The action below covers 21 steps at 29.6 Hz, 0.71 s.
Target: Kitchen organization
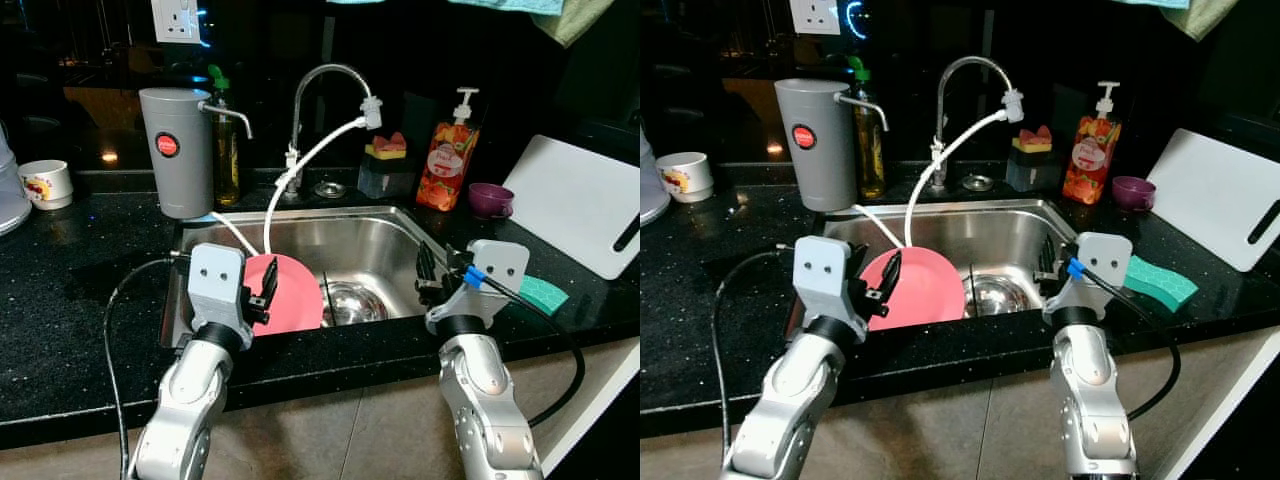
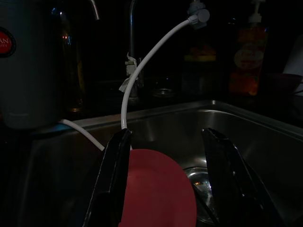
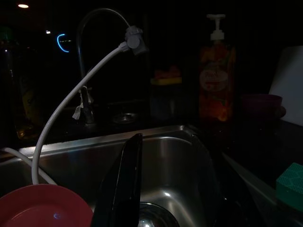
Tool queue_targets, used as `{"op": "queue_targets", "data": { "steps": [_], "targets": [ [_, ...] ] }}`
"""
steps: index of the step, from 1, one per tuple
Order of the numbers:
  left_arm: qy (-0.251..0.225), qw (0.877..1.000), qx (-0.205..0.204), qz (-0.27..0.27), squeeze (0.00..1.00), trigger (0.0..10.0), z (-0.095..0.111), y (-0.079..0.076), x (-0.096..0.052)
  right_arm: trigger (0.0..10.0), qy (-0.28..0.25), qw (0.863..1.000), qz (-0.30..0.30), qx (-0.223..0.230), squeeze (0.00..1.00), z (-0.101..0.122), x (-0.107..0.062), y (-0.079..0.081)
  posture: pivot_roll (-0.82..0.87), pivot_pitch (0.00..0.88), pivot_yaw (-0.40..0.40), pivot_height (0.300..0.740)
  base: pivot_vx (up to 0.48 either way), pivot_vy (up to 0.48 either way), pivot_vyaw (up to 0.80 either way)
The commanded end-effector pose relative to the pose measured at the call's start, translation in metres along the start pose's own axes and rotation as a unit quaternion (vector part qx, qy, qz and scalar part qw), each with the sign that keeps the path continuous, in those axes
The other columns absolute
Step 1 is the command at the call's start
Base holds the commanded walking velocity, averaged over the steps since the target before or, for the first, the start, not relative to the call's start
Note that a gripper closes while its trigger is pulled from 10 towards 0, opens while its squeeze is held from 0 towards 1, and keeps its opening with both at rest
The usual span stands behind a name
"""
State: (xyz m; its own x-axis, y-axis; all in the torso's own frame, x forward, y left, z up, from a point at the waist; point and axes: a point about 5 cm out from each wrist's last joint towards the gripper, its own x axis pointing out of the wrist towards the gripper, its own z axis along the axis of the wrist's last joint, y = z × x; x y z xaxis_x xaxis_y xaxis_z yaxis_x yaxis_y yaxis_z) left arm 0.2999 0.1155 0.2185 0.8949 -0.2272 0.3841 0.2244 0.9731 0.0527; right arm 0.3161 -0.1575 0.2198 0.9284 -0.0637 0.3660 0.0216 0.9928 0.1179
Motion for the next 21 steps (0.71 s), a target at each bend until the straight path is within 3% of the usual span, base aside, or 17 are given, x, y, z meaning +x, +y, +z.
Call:
{"op": "queue_targets", "data": {
  "steps": [1, 21],
  "targets": [
    [0.001, 1.000, 0.003, -0.003, 0.00, 10.0, 0.0010, -0.0020, -0.0018, 10.0, 0.004, 1.000, -0.002, -0.002, 0.00, -0.0024, -0.0025, -0.0006, 0.11, 0.034, -0.072, 0.740, 0.000, 0.000, 0.00],
    [-0.004, 1.000, 0.002, -0.007, 0.00, 10.0, 0.0018, -0.0028, 0.0032, 10.0, -0.001, 1.000, -0.007, -0.001, 0.00, -0.0014, 0.0001, -0.0017, 0.11, 0.018, -0.067, 0.740, 0.000, 0.000, 0.00]
  ]
}}
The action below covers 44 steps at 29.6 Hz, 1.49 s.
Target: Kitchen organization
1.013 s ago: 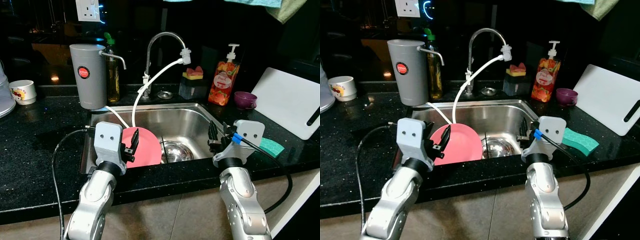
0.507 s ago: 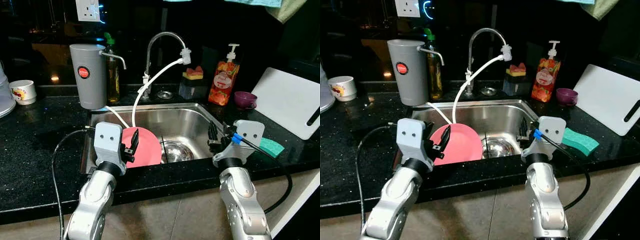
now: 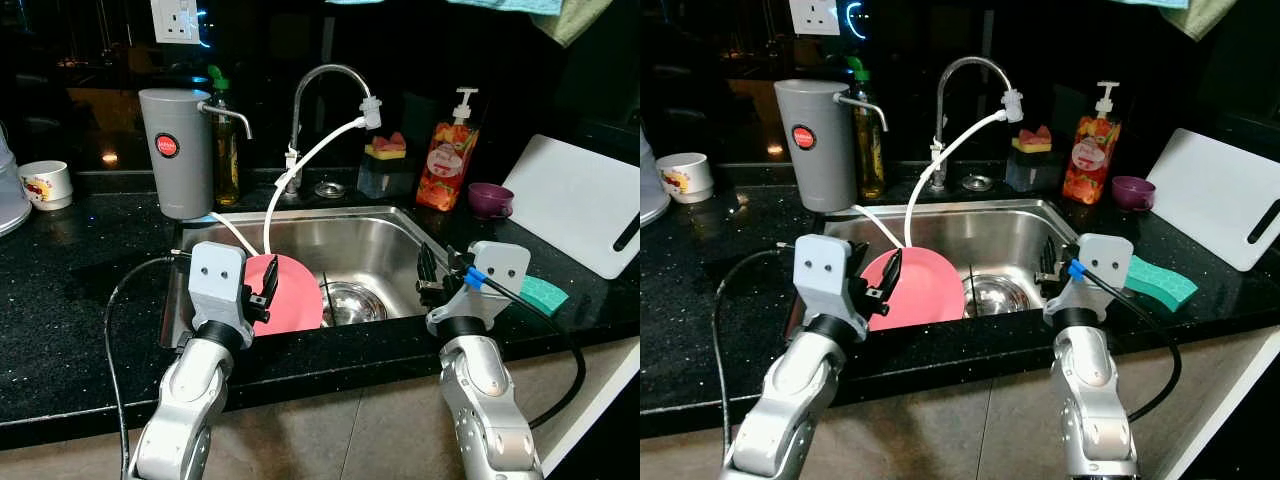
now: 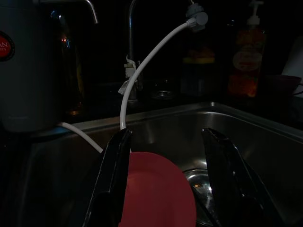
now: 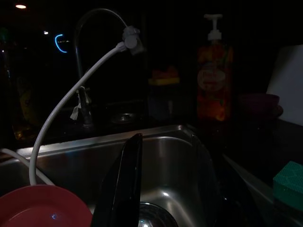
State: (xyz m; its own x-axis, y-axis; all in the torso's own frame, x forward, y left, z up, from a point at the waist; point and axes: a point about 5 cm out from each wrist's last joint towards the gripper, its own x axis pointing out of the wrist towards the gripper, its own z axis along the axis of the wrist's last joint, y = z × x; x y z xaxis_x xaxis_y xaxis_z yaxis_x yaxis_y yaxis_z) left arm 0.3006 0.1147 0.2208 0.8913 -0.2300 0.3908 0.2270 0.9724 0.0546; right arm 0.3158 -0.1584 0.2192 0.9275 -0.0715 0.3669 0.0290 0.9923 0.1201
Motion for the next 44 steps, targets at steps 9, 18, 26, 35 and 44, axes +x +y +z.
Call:
{"op": "queue_targets", "data": {
  "steps": [9, 18, 26, 35, 44],
  "targets": [
    [0.001, 1.000, 0.000, -0.003, 0.00, 10.0, -0.0004, -0.0024, 0.0001, 10.0, 0.001, 1.000, -0.001, -0.001, 0.00, -0.0010, 0.0002, -0.0001, 0.11, 0.024, -0.073, 0.740, 0.000, 0.000, 0.00],
    [0.004, 1.000, -0.004, -0.004, 0.00, 10.0, -0.0014, -0.0047, -0.0011, 10.0, 0.002, 1.000, -0.001, -0.003, 0.00, -0.0006, -0.0016, -0.0011, 0.10, 0.033, -0.073, 0.740, 0.000, 0.000, 0.00],
    [0.004, 1.000, -0.004, -0.007, 0.00, 10.0, -0.0016, -0.0053, -0.0005, 10.0, 0.002, 1.000, -0.003, -0.003, 0.00, -0.0011, -0.0029, -0.0013, 0.10, 0.030, -0.067, 0.740, 0.000, 0.000, 0.00],
    [0.002, 1.000, -0.002, -0.009, 0.00, 10.0, -0.0009, -0.0045, 0.0015, 10.0, 0.000, 1.000, -0.005, -0.002, 0.00, -0.0008, -0.0016, -0.0012, 0.10, 0.018, -0.063, 0.740, 0.000, 0.000, 0.00],
    [-0.004, 1.000, 0.001, -0.010, 0.00, 10.0, 0.0004, -0.0036, 0.0048, 10.0, -0.006, 1.000, -0.003, 0.000, 0.00, 0.0003, 0.0032, -0.0001, 0.11, 0.000, -0.064, 0.740, 0.000, 0.000, 0.00]
  ]
}}
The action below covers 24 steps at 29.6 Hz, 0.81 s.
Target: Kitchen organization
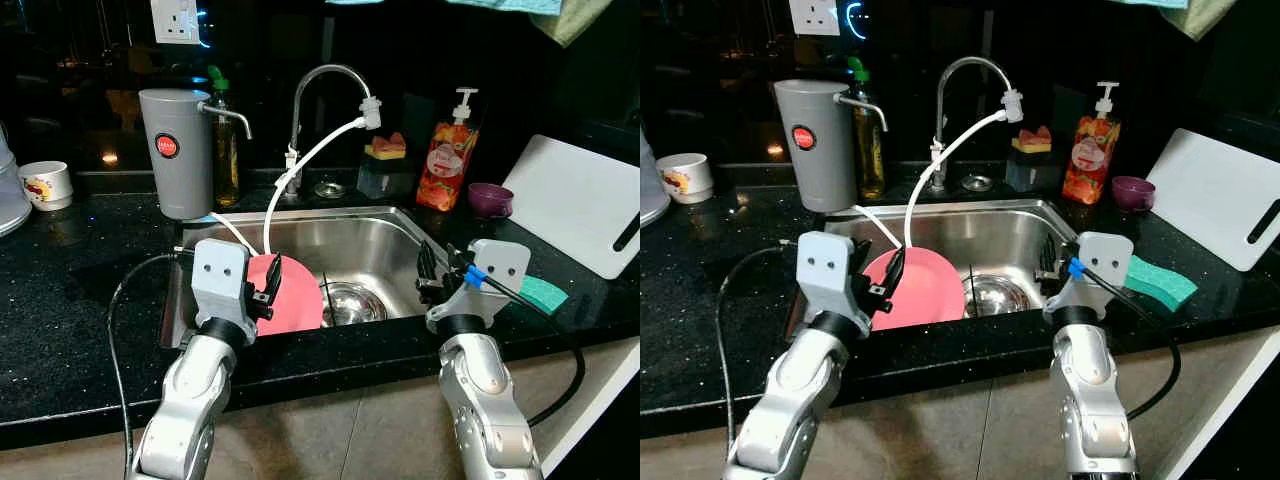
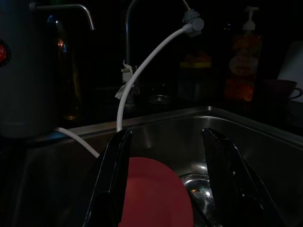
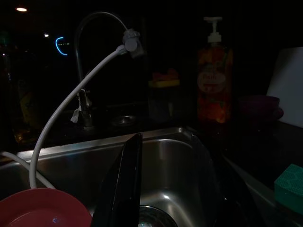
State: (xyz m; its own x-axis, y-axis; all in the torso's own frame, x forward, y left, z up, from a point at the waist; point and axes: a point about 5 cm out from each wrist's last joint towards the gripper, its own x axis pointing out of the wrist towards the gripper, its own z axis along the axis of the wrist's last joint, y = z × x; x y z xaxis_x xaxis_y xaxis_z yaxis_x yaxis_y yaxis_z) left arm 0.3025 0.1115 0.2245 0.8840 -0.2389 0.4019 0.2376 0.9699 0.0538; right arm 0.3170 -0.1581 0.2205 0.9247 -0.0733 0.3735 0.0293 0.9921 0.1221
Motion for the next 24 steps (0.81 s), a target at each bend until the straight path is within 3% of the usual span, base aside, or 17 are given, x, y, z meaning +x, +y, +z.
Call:
{"op": "queue_targets", "data": {
  "steps": [1, 24],
  "targets": [
    [0.003, 1.000, 0.003, -0.005, 0.00, 10.0, -0.0021, -0.0012, 0.0010, 10.0, -0.003, 1.000, -0.003, -0.001, 0.00, -0.0004, 0.0016, -0.0006, 0.11, 0.000, -0.064, 0.740, 0.000, 0.000, 0.00],
    [-0.005, 1.000, -0.001, -0.010, 0.00, 10.0, -0.0026, -0.0046, 0.0059, 10.0, -0.013, 1.000, -0.001, -0.006, 0.00, 0.0031, 0.0062, -0.0027, 0.10, 0.000, -0.069, 0.740, 0.000, 0.000, 0.00]
  ]
}}
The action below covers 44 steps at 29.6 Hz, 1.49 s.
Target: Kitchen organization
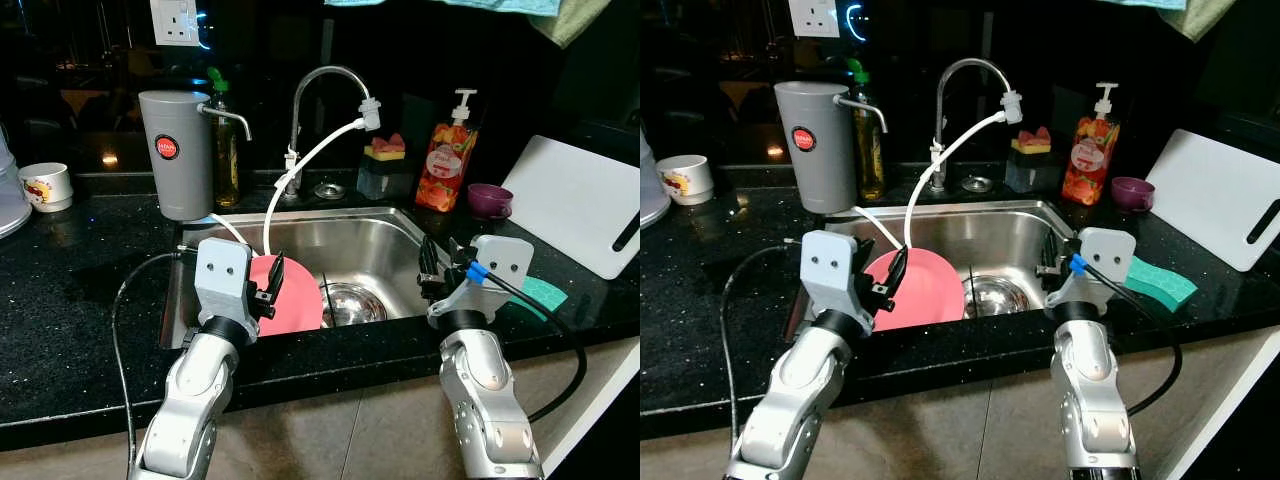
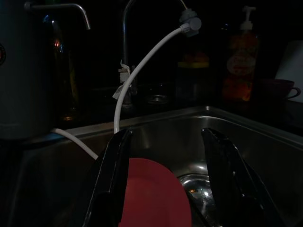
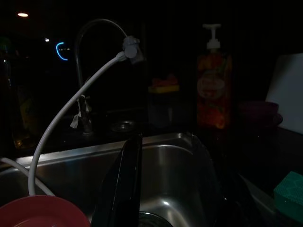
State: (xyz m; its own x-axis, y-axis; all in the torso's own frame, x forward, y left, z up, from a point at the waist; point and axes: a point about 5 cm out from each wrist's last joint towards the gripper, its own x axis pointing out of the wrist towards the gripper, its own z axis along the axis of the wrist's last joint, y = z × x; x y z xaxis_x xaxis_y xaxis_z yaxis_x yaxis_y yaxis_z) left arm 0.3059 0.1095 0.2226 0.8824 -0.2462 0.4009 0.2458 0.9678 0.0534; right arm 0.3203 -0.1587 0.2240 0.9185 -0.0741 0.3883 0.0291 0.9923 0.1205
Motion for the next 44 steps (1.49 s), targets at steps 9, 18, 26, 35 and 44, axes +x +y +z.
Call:
{"op": "queue_targets", "data": {
  "steps": [9, 18, 26, 35, 44],
  "targets": [
    [-0.010, 1.000, 0.002, -0.002, 0.00, 10.0, 0.001, -0.002, 0.005, 10.0, -0.008, 1.000, 0.000, -0.004, 0.00, 0.002, 0.005, -0.002, 0.11, 0.000, -0.073, 0.740, 0.000, 0.000, 0.00],
    [-0.014, 1.000, 0.004, 0.002, 0.00, 10.0, 0.002, -0.001, 0.006, 10.0, -0.012, 1.000, 0.005, -0.003, 0.00, 0.003, 0.009, 0.000, 0.11, 0.000, -0.083, 0.740, 0.000, 0.000, 0.00],
    [-0.012, 1.000, 0.003, 0.004, 0.00, 10.0, 0.001, -0.001, 0.003, 10.0, -0.010, 1.000, 0.006, -0.002, 0.00, 0.002, 0.007, 0.001, 0.11, 0.000, -0.082, 0.740, 0.000, 0.000, 0.00],
    [-0.006, 1.000, 0.003, 0.005, 0.00, 10.0, 0.000, 0.000, 0.000, 10.0, 0.001, 1.000, 0.002, -0.003, 0.00, -0.003, 0.000, 0.000, 0.10, 0.000, -0.076, 0.740, 0.000, 0.000, 0.00],
    [0.005, 1.000, 0.004, 0.005, 0.00, 10.0, -0.002, 0.001, -0.006, 10.0, 0.013, 1.000, 0.002, -0.001, 0.00, -0.007, -0.007, 0.001, 0.10, 0.033, -0.071, 0.740, 0.000, 0.000, 0.00]
  ]
}}
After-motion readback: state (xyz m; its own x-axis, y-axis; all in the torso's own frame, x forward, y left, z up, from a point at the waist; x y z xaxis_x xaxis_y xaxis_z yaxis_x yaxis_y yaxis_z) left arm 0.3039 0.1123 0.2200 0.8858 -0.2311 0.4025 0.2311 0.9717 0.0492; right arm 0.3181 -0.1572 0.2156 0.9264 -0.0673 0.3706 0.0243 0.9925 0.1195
